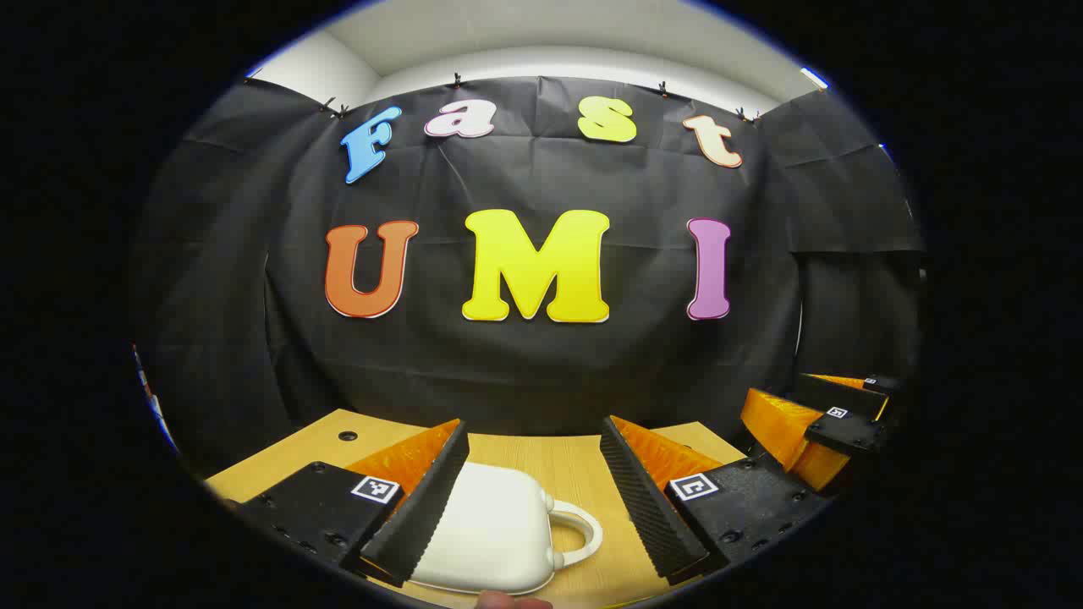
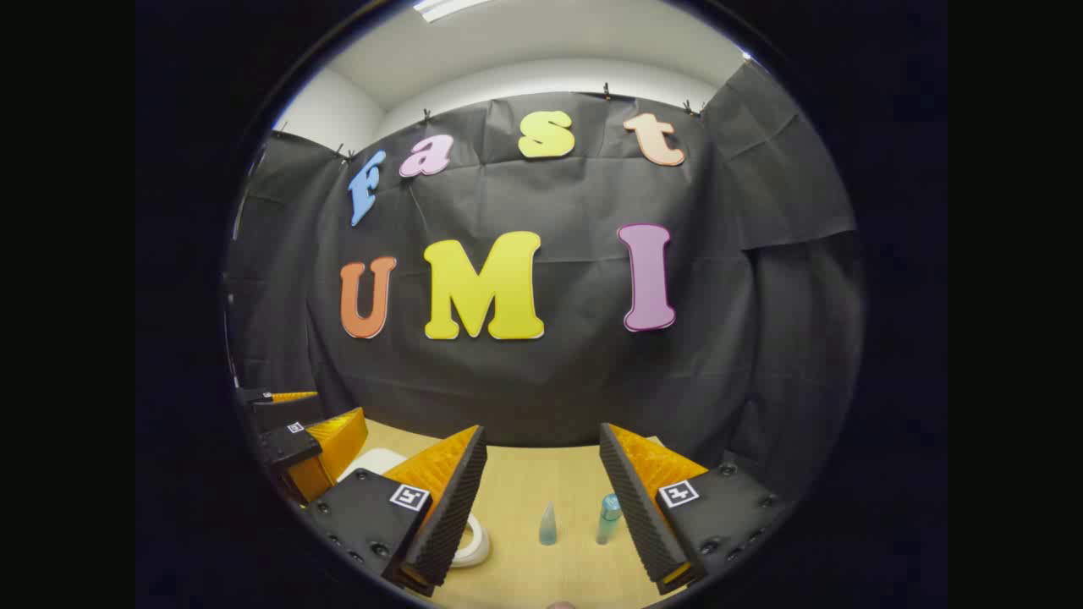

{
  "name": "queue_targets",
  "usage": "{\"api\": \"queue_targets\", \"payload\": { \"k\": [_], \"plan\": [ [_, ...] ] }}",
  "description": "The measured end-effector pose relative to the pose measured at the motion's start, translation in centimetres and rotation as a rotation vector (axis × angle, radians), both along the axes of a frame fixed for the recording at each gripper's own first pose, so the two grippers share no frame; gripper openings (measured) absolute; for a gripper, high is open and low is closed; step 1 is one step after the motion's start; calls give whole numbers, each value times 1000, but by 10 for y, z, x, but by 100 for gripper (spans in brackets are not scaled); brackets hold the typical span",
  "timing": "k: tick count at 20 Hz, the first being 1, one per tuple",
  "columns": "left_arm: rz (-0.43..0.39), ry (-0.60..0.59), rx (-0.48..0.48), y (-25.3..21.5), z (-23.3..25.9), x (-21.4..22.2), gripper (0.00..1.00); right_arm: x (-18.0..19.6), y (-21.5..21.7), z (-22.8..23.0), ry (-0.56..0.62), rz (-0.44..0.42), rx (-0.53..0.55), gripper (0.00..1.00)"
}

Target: First open the suitcase, pack the skin care products into it, and then close the suitcase.

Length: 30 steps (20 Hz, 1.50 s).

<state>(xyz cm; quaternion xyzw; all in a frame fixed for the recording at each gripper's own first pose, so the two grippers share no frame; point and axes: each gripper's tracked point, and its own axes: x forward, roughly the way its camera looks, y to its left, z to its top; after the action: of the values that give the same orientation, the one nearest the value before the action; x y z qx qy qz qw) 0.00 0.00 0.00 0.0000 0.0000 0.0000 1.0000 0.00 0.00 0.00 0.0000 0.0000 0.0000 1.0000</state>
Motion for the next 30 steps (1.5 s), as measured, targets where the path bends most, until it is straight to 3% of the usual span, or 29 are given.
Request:
{"api": "queue_targets", "payload": {
  "k": [9,17,22,26,30],
  "plan": [
    [-30,18,9,-14,-7,-1,100,0,0,-6,24,13,1,80],
    [-2,38,8,-10,-15,-3,99,1,-3,-13,45,12,4,80],
    [-25,84,38,-20,-34,-6,100,-4,-2,-34,107,56,-8,80],
    [-77,177,109,-35,-70,-9,100,-10,-20,-35,103,30,-1,80],
    [-134,317,269,-47,-126,-9,100,-16,-56,-51,137,-23,-28,77]
  ]
}}
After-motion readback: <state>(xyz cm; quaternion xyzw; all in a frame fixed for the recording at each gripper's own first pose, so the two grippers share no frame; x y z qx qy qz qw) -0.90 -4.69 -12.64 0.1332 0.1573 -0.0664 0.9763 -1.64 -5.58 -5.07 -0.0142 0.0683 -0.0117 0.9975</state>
